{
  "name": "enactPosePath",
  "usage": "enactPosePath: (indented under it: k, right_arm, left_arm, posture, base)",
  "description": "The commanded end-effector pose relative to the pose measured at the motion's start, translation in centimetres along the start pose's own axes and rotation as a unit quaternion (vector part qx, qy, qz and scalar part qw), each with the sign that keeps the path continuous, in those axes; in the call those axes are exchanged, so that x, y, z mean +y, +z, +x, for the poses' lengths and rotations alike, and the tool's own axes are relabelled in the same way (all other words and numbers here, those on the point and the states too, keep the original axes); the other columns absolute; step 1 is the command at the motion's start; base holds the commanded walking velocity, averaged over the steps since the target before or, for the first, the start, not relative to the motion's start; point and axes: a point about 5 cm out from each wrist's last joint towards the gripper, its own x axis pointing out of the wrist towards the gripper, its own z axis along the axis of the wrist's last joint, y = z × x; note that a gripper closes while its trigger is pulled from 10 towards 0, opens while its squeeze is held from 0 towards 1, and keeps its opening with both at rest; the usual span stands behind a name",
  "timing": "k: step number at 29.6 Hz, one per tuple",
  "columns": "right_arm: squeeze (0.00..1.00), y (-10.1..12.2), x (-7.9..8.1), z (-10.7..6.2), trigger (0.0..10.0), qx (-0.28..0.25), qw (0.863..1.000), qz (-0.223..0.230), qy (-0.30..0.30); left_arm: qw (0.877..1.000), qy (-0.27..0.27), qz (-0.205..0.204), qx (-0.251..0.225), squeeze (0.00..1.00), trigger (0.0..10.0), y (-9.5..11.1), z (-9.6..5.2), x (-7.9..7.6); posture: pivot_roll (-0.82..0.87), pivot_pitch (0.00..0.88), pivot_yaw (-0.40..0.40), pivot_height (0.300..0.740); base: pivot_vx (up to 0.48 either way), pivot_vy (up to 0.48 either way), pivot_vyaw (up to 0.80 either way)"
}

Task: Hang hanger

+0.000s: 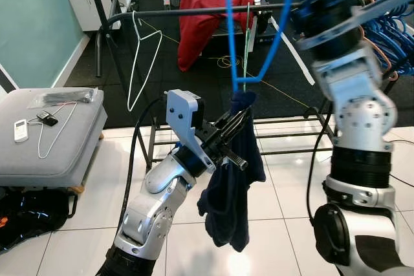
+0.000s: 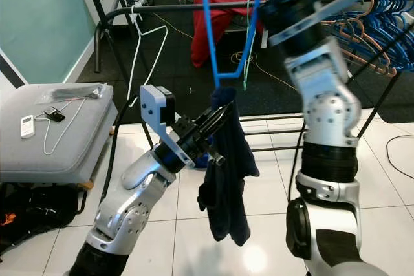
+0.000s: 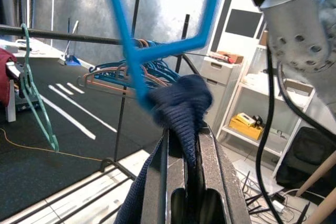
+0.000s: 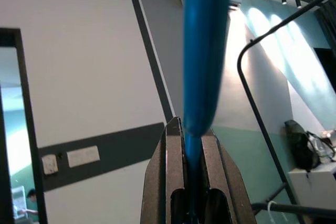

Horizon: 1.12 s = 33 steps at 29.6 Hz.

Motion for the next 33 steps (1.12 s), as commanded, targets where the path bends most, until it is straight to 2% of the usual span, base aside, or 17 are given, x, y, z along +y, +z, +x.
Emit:
enactPosePath:
  k: [1, 3, 5, 7, 10, 12, 14, 17, 19, 24, 25, 28, 29, 30, 31, 32, 33]
  right_arm:
    - [0.00, -4.4, 0.4, -0.7, 0.0, 0.067, 0.996, -0.044, -0.027]
    - [0.00, -6.7, 1.0, -1.1, 0.0, 0.097, 0.992, -0.067, -0.033]
    - [0.00, -7.0, 1.1, -1.1, 0.0, 0.099, 0.992, -0.069, -0.034]
    - [0.00, -7.8, 1.2, -1.1, 0.0, 0.077, 0.995, -0.008, -0.064]
    - [0.00, -8.8, 1.2, -1.1, 0.0, 0.065, 0.993, 0.023, -0.091]
    - [0.00, -9.3, 1.2, -1.1, 0.0, 0.070, 0.993, 0.018, -0.094]
    - [0.00, -10.4, 0.8, -1.7, 0.0, 0.108, 0.988, -0.058, -0.090]
    - [0.00, -10.3, 0.2, -2.0, 0.0, 0.123, 0.983, -0.103, -0.095]
    - [0.00, -9.1, -1.2, -2.3, 0.0, 0.119, 0.977, -0.134, -0.115]
    - [0.00, -8.6, -1.7, -2.5, 0.0, 0.112, 0.975, -0.148, -0.126]
    - [0.00, -6.8, -3.3, -2.9, 0.0, 0.099, 0.966, -0.183, -0.154]
    - [0.00, -6.8, -3.3, -2.9, 0.0, 0.099, 0.966, -0.183, -0.154]
    - [0.00, -4.4, -5.0, -3.7, 0.0, 0.087, 0.953, -0.223, -0.185]
    - [0.00, -2.7, -6.3, -4.8, 0.0, 0.090, 0.942, -0.251, -0.205]
    - [0.00, -1.9, -7.0, -5.9, 0.0, 0.100, 0.934, -0.266, -0.216]
    - [0.00, -1.9, -7.0, -5.9, 0.0, 0.100, 0.934, -0.266, -0.216]
    - [0.00, -2.1, -7.2, -6.7, 0.0, 0.114, 0.932, -0.262, -0.222]
  left_arm:
    - [1.000, 0.005, -0.005, -0.015, 0.00, 0.0, 0.4, 0.1, 0.1]
    - [1.000, 0.004, -0.008, -0.017, 0.00, 0.0, 0.4, 0.2, 0.1]
    - [1.000, 0.004, -0.008, -0.017, 0.00, 0.0, 0.4, 0.2, 0.1]
    - [1.000, 0.001, -0.015, -0.016, 0.00, 0.0, 0.2, 0.3, -0.2]
    - [1.000, -0.004, -0.024, -0.016, 0.00, 0.0, 0.0, 0.3, -0.5]
    - [0.999, -0.006, -0.027, -0.017, 0.00, 0.0, 0.0, 0.4, -0.6]
    - [0.999, -0.015, -0.031, -0.021, 0.00, 0.0, 0.2, 0.6, -0.9]
    - [0.999, -0.024, -0.030, -0.019, 0.00, 0.0, 0.3, 0.5, -0.9]
    - [0.999, -0.027, -0.021, -0.008, 0.00, 0.0, 0.2, 0.0, -0.6]
    - [0.999, -0.027, -0.017, -0.003, 0.00, 0.0, 0.2, -0.3, -0.4]
    - [0.999, -0.033, -0.010, 0.015, 0.00, 0.0, 0.0, -1.2, 0.0]
    - [0.999, -0.033, -0.010, 0.015, 0.00, 0.0, 0.0, -1.2, 0.0]
    - [0.998, -0.030, 0.016, 0.049, 0.00, 0.0, -0.2, -2.6, 1.0]
    - [0.994, 0.007, 0.062, 0.092, 0.00, 0.0, -0.2, -4.3, 3.2]
    - [0.983, 0.061, 0.113, 0.134, 0.00, 0.0, -0.1, -5.8, 5.7]
    - [0.983, 0.061, 0.113, 0.134, 0.00, 0.0, -0.1, -5.8, 5.7]
    - [0.969, 0.110, 0.154, 0.159, 0.00, 0.0, 0.2, -7.0, 7.7]
  posture:
    - [-0.12, 0.101, 0.026, 0.740]
    - [-0.12, 0.101, 0.026, 0.740]
    - [-0.12, 0.101, 0.026, 0.740]
    - [-0.11, 0.102, 0.025, 0.740]
    - [-0.11, 0.097, 0.023, 0.740]
    - [-0.11, 0.097, 0.023, 0.740]
    - [-0.11, 0.095, 0.020, 0.740]
    - [-0.11, 0.093, 0.020, 0.740]
    - [-0.11, 0.092, 0.019, 0.740]
    - [-0.11, 0.092, 0.019, 0.740]
    - [-0.11, 0.091, 0.022, 0.740]
    - [-0.11, 0.091, 0.022, 0.740]
    - [-0.11, 0.093, 0.024, 0.740]
    - [-0.11, 0.100, 0.025, 0.740]
    - [-0.11, 0.103, 0.028, 0.740]
    - [-0.11, 0.103, 0.028, 0.740]
    - [-0.11, 0.106, 0.030, 0.740]
  base:
    - [0.000, 0.000, 0.00]
    - [0.000, 0.000, 0.00]
    - [0.000, 0.000, 0.00]
    - [0.000, 0.000, 0.00]
    - [0.000, 0.000, 0.00]
    - [0.000, 0.000, 0.00]
    - [0.000, 0.000, 0.00]
    - [0.000, 0.000, 0.00]
    - [0.000, 0.000, 0.00]
    - [0.000, 0.000, 0.00]
    - [0.000, 0.000, 0.00]
    - [0.000, 0.000, 0.00]
    - [0.000, 0.000, 0.00]
    - [0.000, 0.000, 0.00]
    - [0.000, 0.000, 0.00]
    - [0.000, 0.000, 0.00]
    - [0.000, 0.000, 0.00]
